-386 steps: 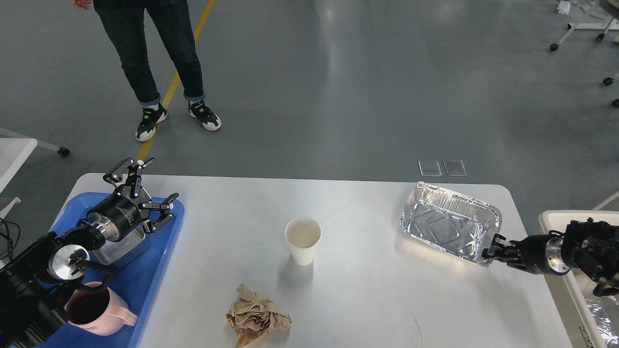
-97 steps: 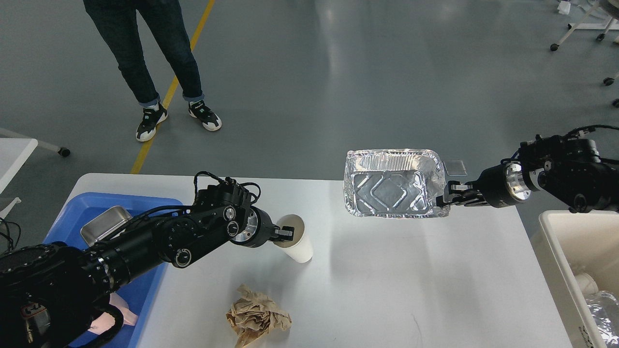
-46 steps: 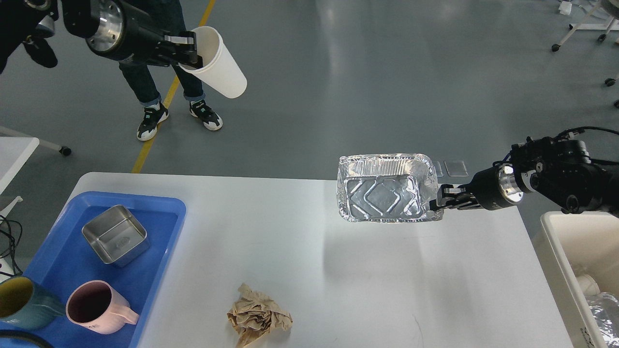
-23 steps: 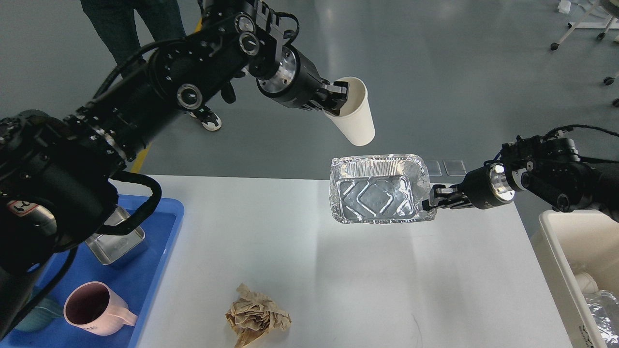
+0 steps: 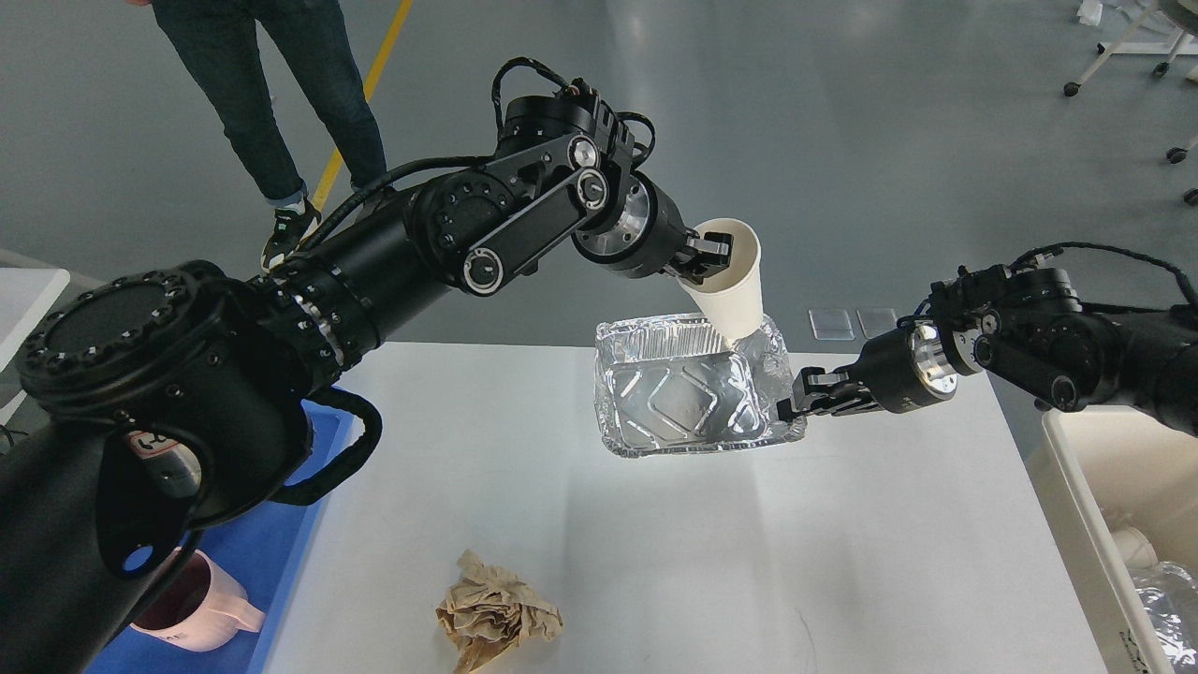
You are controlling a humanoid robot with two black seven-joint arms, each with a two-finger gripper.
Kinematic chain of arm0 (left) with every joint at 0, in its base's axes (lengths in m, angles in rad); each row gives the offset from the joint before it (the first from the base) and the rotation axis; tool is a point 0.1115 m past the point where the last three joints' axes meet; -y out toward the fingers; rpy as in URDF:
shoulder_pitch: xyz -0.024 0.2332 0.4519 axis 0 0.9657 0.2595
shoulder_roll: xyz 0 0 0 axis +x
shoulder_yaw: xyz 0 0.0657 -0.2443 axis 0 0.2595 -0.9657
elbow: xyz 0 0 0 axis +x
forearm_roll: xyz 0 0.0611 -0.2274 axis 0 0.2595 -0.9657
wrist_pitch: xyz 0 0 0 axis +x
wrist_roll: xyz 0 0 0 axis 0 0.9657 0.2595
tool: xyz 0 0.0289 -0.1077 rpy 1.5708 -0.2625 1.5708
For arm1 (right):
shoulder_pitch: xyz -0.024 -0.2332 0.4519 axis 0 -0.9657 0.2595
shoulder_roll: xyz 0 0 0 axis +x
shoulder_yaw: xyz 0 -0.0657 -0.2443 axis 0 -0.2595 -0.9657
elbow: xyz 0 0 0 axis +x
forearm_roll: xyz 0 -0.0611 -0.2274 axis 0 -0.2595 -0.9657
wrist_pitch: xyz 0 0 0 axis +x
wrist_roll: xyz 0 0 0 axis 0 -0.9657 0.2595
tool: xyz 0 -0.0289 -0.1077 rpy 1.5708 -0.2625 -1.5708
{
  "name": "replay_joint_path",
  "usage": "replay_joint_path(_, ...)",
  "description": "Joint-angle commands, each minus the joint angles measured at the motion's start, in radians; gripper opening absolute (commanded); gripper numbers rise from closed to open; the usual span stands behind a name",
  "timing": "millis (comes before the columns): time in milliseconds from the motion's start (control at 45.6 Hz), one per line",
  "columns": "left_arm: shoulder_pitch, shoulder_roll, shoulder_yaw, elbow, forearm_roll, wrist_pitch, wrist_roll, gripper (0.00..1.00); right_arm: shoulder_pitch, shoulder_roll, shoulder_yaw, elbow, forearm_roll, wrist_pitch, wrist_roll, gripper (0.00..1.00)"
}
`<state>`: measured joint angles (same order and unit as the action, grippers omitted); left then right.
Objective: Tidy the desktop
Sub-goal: 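Lift the paper cup with the left gripper and drop it into the foil tray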
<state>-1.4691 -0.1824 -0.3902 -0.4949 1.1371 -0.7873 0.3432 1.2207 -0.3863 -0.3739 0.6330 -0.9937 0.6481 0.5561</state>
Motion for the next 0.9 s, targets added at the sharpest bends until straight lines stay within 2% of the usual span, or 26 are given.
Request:
replay_joint_path(0, 0.026, -0.002, 0.036, 0.001, 0.0, 0.0, -0.001, 0.02, 0.006, 0.001, 0.006, 0.045, 0.006, 0.01, 0.005, 0.0)
replay_joint_path(438, 0.056, -0.003, 0.036, -0.001, 0.0, -0.004, 0.003, 0.04, 0.014, 0.004, 0.023, 0.073, 0.013, 0.021, 0.007, 0.0)
replay_joint_path(635, 0.066, -0.005, 0.036, -0.004, -0.007, -0.024, 0.063, 0.06, 0.014, 0.003, 0.021, 0.071, 0.013, 0.018, 0.005, 0.0)
replay_joint_path(876, 0.098, -0.005, 0.039, -0.007, -0.007, -0.023, 0.068, 0.06, 0.016, 0.003, 0.021, 0.073, 0.013, 0.015, 0.005, 0.0)
